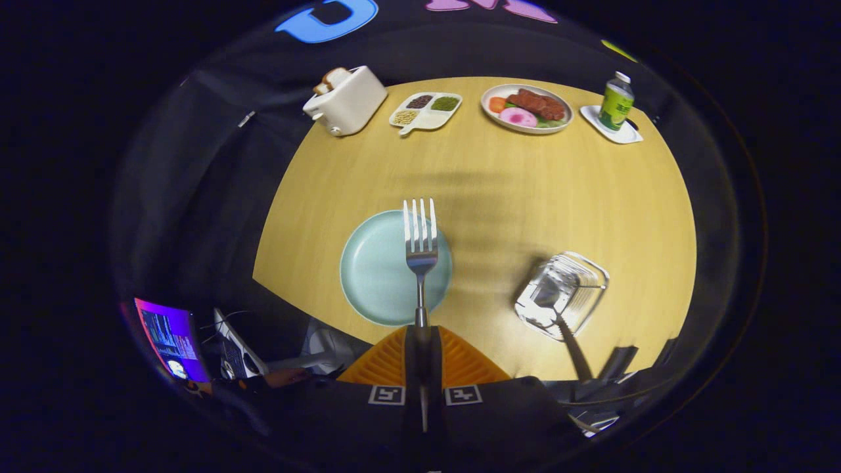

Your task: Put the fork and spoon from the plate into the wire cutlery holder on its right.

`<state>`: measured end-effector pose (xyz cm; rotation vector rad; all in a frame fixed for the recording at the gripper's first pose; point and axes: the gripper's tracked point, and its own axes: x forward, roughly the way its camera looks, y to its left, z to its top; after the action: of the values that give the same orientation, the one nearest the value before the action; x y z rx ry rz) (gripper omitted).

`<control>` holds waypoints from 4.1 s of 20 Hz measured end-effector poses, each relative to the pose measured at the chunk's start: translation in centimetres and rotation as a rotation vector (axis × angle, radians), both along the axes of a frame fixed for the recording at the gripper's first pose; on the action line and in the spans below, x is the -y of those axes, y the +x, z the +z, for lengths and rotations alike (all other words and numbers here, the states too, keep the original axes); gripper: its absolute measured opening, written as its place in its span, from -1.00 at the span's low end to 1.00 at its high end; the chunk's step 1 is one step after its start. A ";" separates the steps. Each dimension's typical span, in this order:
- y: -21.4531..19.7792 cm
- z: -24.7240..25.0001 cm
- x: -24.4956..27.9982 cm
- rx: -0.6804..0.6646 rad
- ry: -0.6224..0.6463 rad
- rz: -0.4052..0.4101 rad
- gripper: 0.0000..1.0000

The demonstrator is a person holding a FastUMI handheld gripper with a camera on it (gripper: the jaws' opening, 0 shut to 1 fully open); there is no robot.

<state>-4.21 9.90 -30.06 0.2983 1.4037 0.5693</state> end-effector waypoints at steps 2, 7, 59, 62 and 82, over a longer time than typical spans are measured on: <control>0.1 -0.6 5.2 -0.029 -0.112 0.042 -0.85; -1.7 -1.8 11.1 -0.186 -0.210 0.175 -0.86; 6.2 6.5 9.7 0.605 -0.205 -0.418 0.94; 7.3 9.8 10.1 0.763 -0.234 -0.478 0.98; 6.9 17.3 8.3 1.047 -0.214 -0.534 0.94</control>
<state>2.64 1.62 -12.77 0.1448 0.3286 0.0706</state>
